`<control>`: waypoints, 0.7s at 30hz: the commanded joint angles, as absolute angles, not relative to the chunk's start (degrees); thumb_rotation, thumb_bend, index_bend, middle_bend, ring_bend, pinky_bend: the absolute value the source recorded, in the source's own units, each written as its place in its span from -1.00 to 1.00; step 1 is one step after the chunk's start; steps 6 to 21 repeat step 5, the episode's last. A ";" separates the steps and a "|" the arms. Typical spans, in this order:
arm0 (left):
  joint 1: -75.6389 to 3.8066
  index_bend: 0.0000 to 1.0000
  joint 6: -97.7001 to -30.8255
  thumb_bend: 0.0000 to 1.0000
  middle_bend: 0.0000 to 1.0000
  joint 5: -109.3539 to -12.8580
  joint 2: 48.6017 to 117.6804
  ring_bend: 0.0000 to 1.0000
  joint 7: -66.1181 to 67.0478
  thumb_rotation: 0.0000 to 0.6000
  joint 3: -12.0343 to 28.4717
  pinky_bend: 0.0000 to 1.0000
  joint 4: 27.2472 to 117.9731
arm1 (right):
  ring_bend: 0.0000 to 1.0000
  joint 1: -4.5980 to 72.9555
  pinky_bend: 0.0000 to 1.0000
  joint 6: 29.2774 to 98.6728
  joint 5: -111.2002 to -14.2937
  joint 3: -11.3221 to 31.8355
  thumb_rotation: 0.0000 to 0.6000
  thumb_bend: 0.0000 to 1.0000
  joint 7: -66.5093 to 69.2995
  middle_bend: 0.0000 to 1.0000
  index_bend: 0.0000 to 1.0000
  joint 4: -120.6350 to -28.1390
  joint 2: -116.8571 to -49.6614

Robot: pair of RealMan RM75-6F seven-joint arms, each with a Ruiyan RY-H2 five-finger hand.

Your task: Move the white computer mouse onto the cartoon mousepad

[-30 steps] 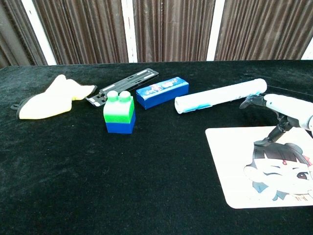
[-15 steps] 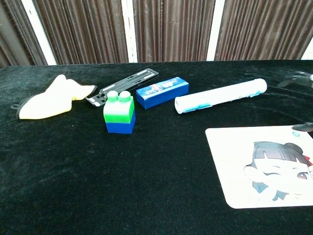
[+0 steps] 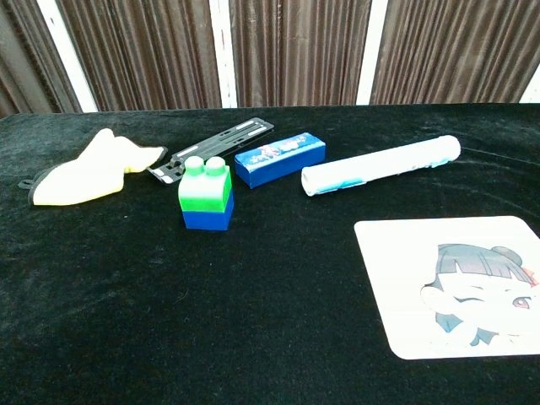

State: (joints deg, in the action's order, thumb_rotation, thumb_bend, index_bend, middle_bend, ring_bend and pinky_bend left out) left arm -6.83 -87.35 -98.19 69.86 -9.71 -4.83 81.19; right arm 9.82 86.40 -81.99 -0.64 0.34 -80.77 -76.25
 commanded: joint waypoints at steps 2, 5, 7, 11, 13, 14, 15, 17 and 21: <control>-6.59 -1.00 -87.77 -0.79 -1.00 -98.36 70.12 -1.00 -9.28 1.00 -4.91 -1.00 80.70 | -1.00 5.53 -1.00 89.66 -84.06 -3.23 1.00 -0.69 4.61 -1.00 -0.88 -77.80 -74.67; -6.46 -1.00 -87.98 -0.79 -1.00 -98.24 70.15 -1.00 -9.02 1.00 -4.83 -1.00 80.50 | -1.00 4.36 -1.00 90.51 -84.99 -3.72 1.00 -0.69 6.10 -1.00 -0.89 -77.25 -74.26; -6.46 -1.00 -87.98 -0.79 -1.00 -98.24 70.15 -1.00 -9.02 1.00 -4.83 -1.00 80.50 | -1.00 4.36 -1.00 90.51 -84.99 -3.72 1.00 -0.69 6.10 -1.00 -0.89 -77.25 -74.26; -6.46 -1.00 -87.98 -0.79 -1.00 -98.24 70.15 -1.00 -9.02 1.00 -4.83 -1.00 80.50 | -1.00 4.36 -1.00 90.51 -84.99 -3.72 1.00 -0.69 6.10 -1.00 -0.89 -77.25 -74.26; -6.46 -1.00 -87.98 -0.79 -1.00 -98.24 70.15 -1.00 -9.02 1.00 -4.83 -1.00 80.50 | -1.00 4.36 -1.00 90.51 -84.99 -3.72 1.00 -0.69 6.10 -1.00 -0.89 -77.25 -74.26; -6.46 -1.00 -87.98 -0.79 -1.00 -98.24 70.15 -1.00 -9.02 1.00 -4.83 -1.00 80.50 | -1.00 4.36 -1.00 90.51 -84.99 -3.72 1.00 -0.69 6.10 -1.00 -0.89 -77.25 -74.26; -6.46 -1.00 -87.98 -0.79 -1.00 -98.24 70.15 -1.00 -9.02 1.00 -4.83 -1.00 80.50 | -1.00 4.36 -1.00 90.51 -84.99 -3.72 1.00 -0.69 6.10 -1.00 -0.89 -77.25 -74.26; -6.46 -1.00 -87.98 -0.79 -1.00 -98.24 70.15 -1.00 -9.02 1.00 -4.83 -1.00 80.50 | -1.00 4.36 -1.00 90.51 -84.99 -3.72 1.00 -0.69 6.10 -1.00 -0.89 -77.25 -74.26; -6.46 -1.00 -87.98 -0.79 -1.00 -98.24 70.15 -1.00 -9.02 1.00 -4.83 -1.00 80.50 | -1.00 4.36 -1.00 90.51 -84.99 -3.72 1.00 -0.69 6.10 -1.00 -0.89 -77.25 -74.26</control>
